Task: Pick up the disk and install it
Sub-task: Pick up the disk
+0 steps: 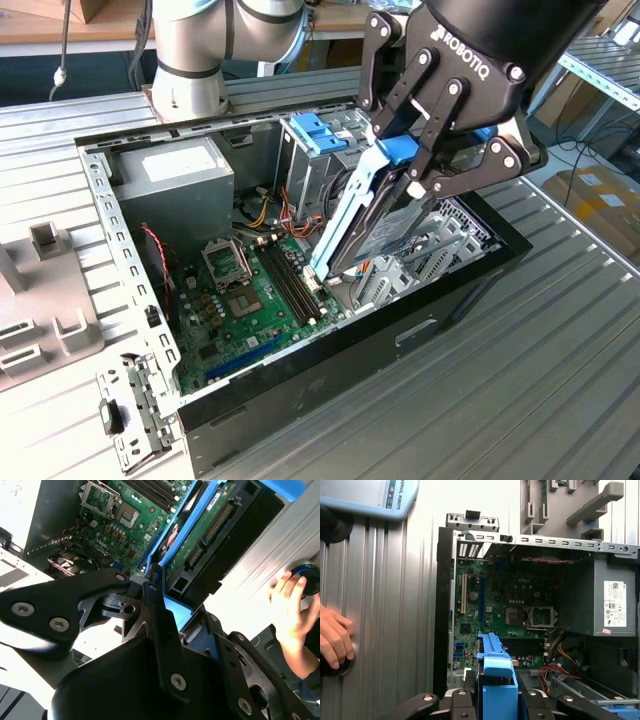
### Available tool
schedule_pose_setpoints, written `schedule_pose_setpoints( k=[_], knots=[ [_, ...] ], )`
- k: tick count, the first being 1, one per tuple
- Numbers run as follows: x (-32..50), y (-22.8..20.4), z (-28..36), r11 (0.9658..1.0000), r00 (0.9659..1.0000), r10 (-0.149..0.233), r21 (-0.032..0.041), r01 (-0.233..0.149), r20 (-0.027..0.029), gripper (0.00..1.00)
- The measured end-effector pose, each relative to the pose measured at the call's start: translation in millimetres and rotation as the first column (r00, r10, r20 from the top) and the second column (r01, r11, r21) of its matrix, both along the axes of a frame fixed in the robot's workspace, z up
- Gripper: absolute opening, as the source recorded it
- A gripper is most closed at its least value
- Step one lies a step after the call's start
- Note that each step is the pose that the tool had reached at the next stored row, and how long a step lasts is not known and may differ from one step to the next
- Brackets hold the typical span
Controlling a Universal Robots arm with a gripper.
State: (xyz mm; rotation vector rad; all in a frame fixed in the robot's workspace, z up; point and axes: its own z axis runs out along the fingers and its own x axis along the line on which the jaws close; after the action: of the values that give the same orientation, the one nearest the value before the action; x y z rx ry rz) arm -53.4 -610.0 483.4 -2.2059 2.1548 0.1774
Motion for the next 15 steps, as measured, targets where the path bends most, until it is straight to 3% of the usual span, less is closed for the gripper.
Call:
schedule_pose_setpoints(
  k=[15],
  knots=[
    [12.9, 0.0, -0.7, 1.0000, 1.0000, 0.000, -0.0007, 0.000, 0.0000, 0.37]
  ],
)
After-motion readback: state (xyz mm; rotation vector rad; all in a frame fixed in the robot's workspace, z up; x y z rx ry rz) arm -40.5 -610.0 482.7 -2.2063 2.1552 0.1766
